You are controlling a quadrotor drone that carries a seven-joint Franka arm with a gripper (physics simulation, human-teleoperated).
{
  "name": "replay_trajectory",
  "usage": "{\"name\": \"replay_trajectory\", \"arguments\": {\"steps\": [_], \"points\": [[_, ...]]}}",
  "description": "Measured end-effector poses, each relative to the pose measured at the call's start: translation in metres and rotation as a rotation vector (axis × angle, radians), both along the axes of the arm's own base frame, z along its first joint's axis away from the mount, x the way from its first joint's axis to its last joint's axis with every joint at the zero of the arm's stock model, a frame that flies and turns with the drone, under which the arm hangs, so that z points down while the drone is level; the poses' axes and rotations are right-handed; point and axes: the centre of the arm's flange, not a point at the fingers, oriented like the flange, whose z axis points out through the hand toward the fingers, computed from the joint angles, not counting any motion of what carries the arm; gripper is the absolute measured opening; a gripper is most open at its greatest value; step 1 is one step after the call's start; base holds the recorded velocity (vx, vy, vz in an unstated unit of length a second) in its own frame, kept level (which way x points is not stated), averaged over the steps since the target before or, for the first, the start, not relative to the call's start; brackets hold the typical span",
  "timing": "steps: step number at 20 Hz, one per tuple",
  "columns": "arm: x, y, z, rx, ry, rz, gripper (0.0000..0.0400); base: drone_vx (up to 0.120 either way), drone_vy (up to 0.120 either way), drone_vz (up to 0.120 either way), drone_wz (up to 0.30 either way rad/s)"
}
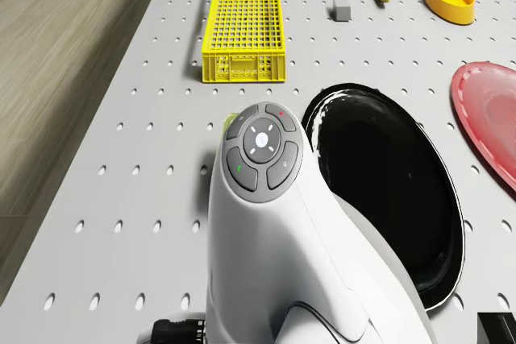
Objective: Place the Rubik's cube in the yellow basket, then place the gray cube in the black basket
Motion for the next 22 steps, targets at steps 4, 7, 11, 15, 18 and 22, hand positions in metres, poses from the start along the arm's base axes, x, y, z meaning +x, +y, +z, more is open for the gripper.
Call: {"name": "replay_trajectory", "arguments": {"steps": [4, 7, 11, 15, 18, 22], "points": [[0.0, -0.0006, 0.0, -0.007, 0.0, 0.0, 0.04, 0.0, 0.04, -0.12, 0.0], [0.0, -0.0009, -0.0001, -0.009, 0.0, 0.0, 0.04, 0.067, 0.0, -0.12, 0.0], [0.0, -0.0011, -0.0001, -0.011, 0.001, 0.0, 0.04, 0.12, 0.0, -0.12, 0.0], [0.0, -0.0011, -0.0001, -0.012, 0.001, 0.0, 0.04, 0.07, 0.0, -0.12, 0.0], [0.0, -0.0012, -0.0001, -0.012, 0.001, 0.0, 0.04, 0.0, 0.0, -0.12, 0.0], [0.0, -0.0012, -0.0001, -0.012, 0.001, 0.0, 0.04, 0.1, 0.0, -0.12, 0.0]]}}
